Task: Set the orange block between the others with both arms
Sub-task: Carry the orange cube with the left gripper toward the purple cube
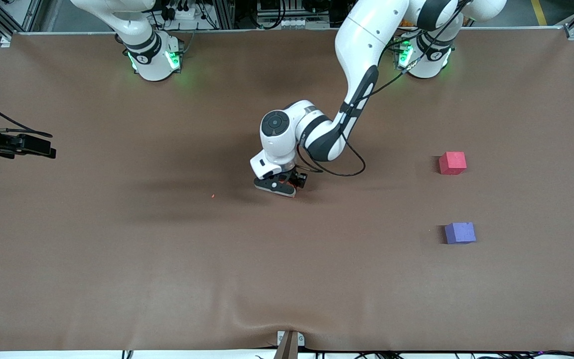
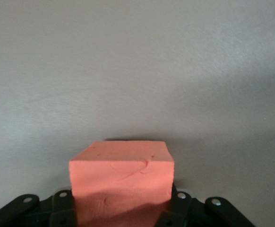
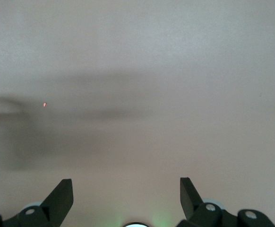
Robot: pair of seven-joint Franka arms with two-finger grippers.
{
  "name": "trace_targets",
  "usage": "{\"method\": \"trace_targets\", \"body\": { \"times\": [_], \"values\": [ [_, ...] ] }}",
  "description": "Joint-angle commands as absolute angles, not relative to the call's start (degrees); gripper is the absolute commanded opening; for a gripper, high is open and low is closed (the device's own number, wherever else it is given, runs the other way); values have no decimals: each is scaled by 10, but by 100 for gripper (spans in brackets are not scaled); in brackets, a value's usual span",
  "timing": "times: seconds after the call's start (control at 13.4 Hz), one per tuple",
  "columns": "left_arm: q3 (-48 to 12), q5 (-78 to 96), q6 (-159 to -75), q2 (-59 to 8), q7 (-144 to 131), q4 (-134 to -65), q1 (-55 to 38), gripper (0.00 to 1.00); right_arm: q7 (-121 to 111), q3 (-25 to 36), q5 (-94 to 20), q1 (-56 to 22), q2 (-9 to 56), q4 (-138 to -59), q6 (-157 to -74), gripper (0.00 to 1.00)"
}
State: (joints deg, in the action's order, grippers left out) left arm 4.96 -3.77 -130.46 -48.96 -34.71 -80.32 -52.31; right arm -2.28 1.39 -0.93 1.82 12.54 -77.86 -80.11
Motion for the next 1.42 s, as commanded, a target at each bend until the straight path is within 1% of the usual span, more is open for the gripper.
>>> {"method": "trace_targets", "body": {
  "times": [0.0,0.15,0.37,0.52,0.82,0.97,1.04,1.19,1.27,1.34],
  "values": [
    [54,-48,-1231,-433,-341,-806,-494,0,-29,9,13,15,112,-779,-798,100],
    [54,-49,-1183,-395,-346,-807,-451,0,-29,10,13,14,111,-777,-798,100],
    [54,-52,-1075,-357,-337,-810,-383,0,-27,7,11,17,112,-776,-798,100],
    [53,-52,-1055,-350,-331,-815,-336,0,-26,3,11,15,112,-773,-798,100],
    [47,-52,-1052,-324,-297,-870,-242,0,-27,4,10,17,112,-773,-798,100],
    [47,-52,-1077,-294,-248,-929,-221,0,-26,4,11,15,112,-773,-798,100],
    [48,-53,-1112,-270,-234,-974,-214,0,-26,4,11,15,112,-773,-798,100],
    [49,-60,-1209,-221,-222,-1079,-196,0,-29,5,11,16,113,-773,-798,100],
    [49,-77,-1252,-205,-217,-1120,-182,0,-30,5,11,17,113,-773,-798,100],
    [48,-97,-1279,-201,-206,-1145,-167,0,-26,5,12,15,115,-773,-798,100]
  ]
}}
